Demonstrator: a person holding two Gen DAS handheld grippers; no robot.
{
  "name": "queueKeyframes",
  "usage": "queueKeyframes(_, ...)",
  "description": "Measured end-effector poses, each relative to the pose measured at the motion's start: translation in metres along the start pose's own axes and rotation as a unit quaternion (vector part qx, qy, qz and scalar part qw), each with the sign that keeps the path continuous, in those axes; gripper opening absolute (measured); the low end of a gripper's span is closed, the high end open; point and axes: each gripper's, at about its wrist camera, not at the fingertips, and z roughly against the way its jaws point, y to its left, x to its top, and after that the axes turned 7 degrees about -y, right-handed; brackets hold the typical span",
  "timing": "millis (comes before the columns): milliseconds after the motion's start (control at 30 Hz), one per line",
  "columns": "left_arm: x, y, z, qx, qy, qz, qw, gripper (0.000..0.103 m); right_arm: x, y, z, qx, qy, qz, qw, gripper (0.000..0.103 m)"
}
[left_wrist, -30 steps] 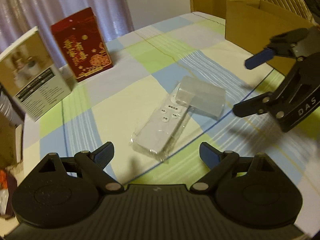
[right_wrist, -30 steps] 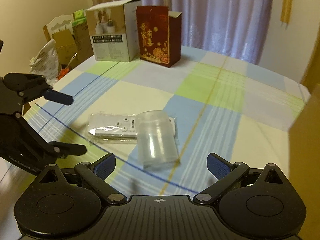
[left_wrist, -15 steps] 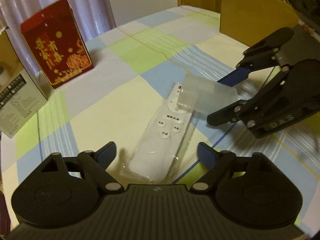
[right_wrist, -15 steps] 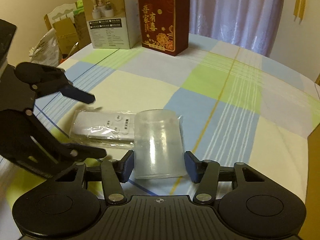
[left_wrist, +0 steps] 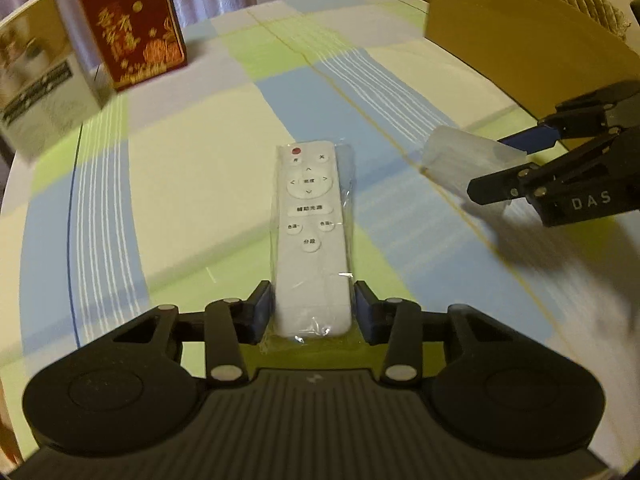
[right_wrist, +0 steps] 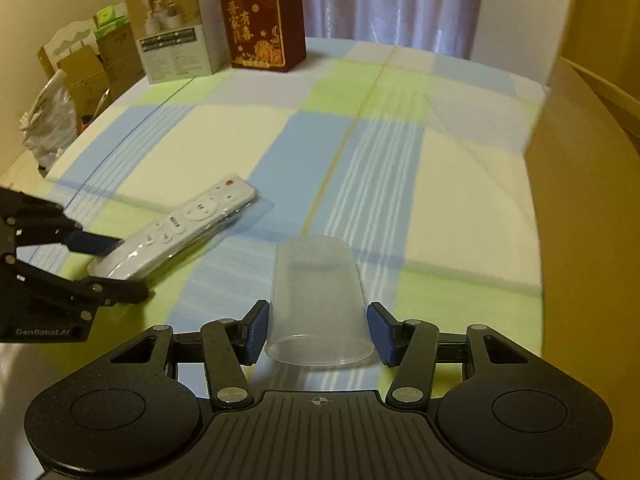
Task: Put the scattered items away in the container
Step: 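Grasp the bagged white remote with the left tool while the right tool grasps the clear cup, then carry the remote and clear cup with both tools over the cardboard box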
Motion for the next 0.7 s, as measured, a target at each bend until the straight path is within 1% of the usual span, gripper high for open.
queueKeyframes(100, -0.020, -0.020, 0.021, 0.000, 0.008, 0.016, 0.9998, 0.038, -0.026, 0.007, 0.026, 0.003, 0.010, -0.006, 1.000, 0.055)
queueKeyframes(200, -0.035, -0.041, 0.037, 0.003, 0.012, 0.005, 0.9999, 0.038, -0.048, 0.013, 0.048, -0.002, 0.017, -0.017, 1.000, 0.055)
queueKeyframes(367, -0.047, -0.059, 0.047, 0.008, 0.024, 0.016, 0.9995, 0.038, -0.073, 0.017, 0.069, -0.009, 0.029, -0.026, 0.999, 0.055)
queueKeyframes(533, -0.046, -0.065, 0.051, 0.012, 0.031, 0.037, 0.9987, 0.039, -0.076, 0.018, 0.072, -0.005, 0.035, -0.019, 0.999, 0.056)
queueKeyframes(633, -0.045, -0.067, 0.051, 0.016, 0.031, 0.038, 0.9986, 0.039, -0.077, 0.017, 0.072, 0.000, 0.044, -0.020, 0.999, 0.056)
queueKeyframes(700, -0.045, -0.068, 0.053, 0.016, 0.030, 0.042, 0.9985, 0.043, -0.078, 0.017, 0.071, 0.000, 0.047, -0.020, 0.999, 0.056)
